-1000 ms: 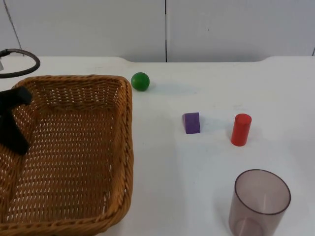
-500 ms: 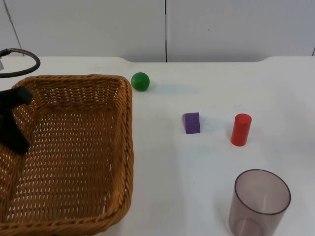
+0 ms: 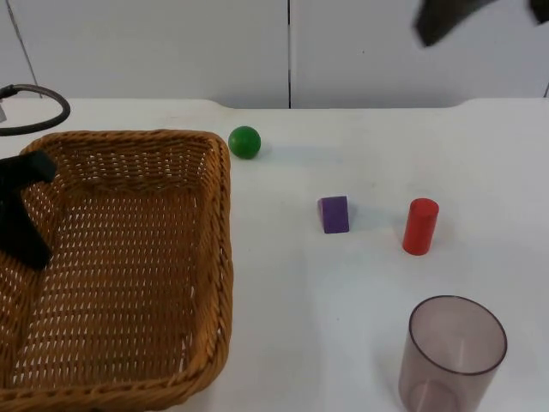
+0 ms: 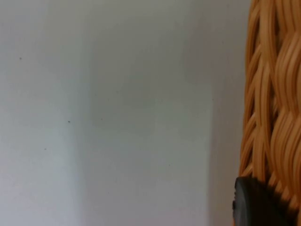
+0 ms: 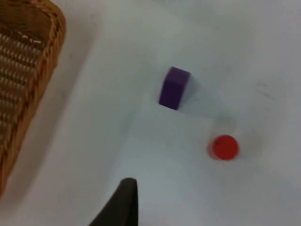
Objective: Pick up the basket with the left hand and place the triangular block into the basket with the right hand.
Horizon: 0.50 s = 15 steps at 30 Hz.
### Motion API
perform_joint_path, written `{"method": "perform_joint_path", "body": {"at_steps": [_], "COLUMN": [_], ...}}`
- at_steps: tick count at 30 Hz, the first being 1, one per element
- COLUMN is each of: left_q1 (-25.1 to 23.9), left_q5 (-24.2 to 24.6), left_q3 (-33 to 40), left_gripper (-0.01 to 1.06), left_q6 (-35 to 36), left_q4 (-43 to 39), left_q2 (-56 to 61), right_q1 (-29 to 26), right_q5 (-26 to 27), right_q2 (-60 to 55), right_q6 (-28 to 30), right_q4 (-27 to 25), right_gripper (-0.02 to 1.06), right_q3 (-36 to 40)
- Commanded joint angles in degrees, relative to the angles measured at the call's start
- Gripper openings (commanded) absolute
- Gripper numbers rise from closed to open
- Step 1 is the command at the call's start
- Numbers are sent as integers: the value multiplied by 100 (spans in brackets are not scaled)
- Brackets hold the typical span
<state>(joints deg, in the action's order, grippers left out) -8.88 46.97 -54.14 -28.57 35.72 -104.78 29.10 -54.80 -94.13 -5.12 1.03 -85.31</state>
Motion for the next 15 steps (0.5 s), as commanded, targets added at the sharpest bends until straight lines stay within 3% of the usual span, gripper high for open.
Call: {"method": "perform_joint_path", "body": {"at_steps": [1, 5, 10, 14, 15], "left_q1": [20, 20, 20, 20, 20], "left_q5": [57, 57, 33, 33, 33], "left_q3": [-39, -39, -39, -39, -39], "left_gripper": [0, 0, 0, 0, 0], "left_q6": [34, 34, 34, 34, 34], "left_q4": [131, 156, 160, 160, 160], "left_q2": [22, 22, 22, 22, 22], "right_q1": [102, 217, 278, 278, 278], "right_q5": [-147, -109, -228, -218, -218], "right_q2": [-402, -1264, -2355, -3033, -3033], "right_q6": [-277, -665, -1127, -1470, -1470], "right_q4": [57, 57, 435, 513, 513], "right_gripper": [104, 104, 101, 84, 84], "right_q3": [-390, -972, -1718, -2075, -2075]}}
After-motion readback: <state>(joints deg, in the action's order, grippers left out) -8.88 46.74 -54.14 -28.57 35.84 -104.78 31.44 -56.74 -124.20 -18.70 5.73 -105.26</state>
